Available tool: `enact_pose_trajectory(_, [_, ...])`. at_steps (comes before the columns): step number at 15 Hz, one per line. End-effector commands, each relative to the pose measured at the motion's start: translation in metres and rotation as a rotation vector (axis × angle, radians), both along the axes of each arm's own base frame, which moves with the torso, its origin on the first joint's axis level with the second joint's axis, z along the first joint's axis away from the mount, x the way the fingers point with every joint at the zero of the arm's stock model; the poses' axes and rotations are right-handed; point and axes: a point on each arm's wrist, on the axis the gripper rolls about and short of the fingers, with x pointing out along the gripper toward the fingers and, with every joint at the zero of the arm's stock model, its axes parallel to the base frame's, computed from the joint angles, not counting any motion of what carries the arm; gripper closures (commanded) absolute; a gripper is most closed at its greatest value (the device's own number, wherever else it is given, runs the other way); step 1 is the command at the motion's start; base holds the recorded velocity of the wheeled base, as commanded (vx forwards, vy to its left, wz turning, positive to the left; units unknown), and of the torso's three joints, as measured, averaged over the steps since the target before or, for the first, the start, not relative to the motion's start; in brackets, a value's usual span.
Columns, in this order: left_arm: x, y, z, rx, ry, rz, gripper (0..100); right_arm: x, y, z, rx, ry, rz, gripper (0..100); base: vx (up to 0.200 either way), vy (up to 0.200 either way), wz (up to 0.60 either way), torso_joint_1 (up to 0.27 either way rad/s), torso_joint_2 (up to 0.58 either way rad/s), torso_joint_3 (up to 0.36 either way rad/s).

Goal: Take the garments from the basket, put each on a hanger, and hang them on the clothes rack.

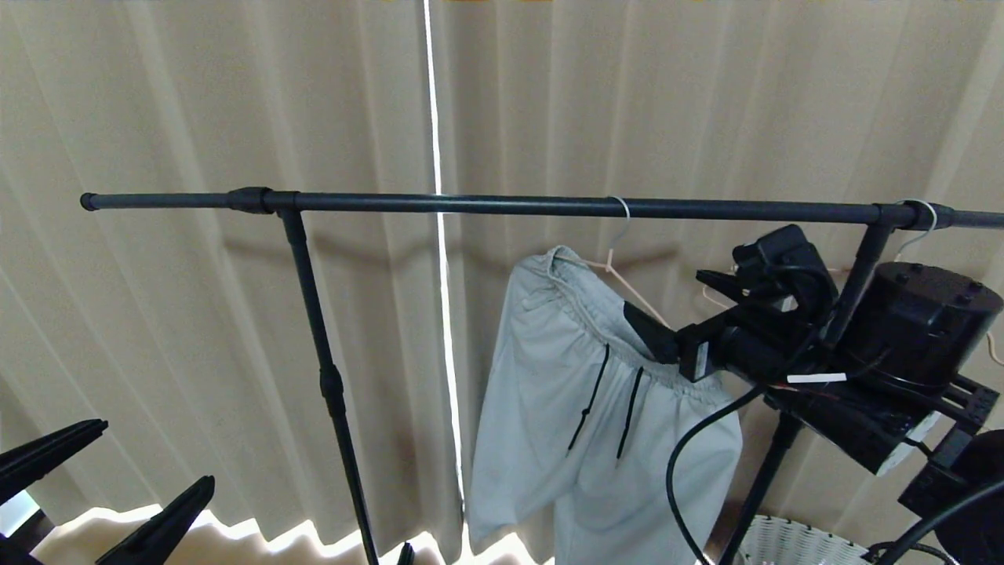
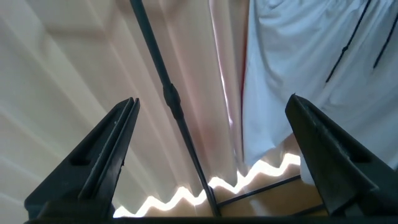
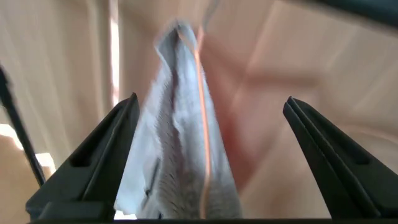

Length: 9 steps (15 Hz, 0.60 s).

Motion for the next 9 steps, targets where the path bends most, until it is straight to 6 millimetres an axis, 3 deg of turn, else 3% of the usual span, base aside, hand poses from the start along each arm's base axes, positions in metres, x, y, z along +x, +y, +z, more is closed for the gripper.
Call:
enact_pose_trajectory(1, [0.0, 0.0, 0.0, 0.0, 0.001, 0.003, 0, -0.02, -0.012, 0.009, 0.019, -0.038, 0.0, 0, 0.0, 0.0, 0.0, 0.0, 0.0, 0.0])
enact_pose_trajectory(2, [0.0, 0.001, 0.0, 0.001, 0.001, 0.018, 0, -0.04, -0.024, 0.018, 0.036, -0.069, -0.007, 0, 0.0, 0.0, 0.0, 0.0, 0.0, 0.0])
enact_pose_trajectory(5, [0.003, 0.009, 0.0, 0.0, 0.0, 0.133, 0, -0.074, -0.065, 0.017, 0.025, -0.073, -0.113, 0, 0.0, 0.0, 0.0, 0.0, 0.0, 0.0])
enact_pose_trajectory(9, [-0.018, 0.025, -0.04, -0.014, 0.071, 0.361, 0, -0.115, -0.103, 0.01, -0.004, 0.007, -0.257, 0, 0.0, 0.0, 0.0, 0.0, 0.0, 0.0])
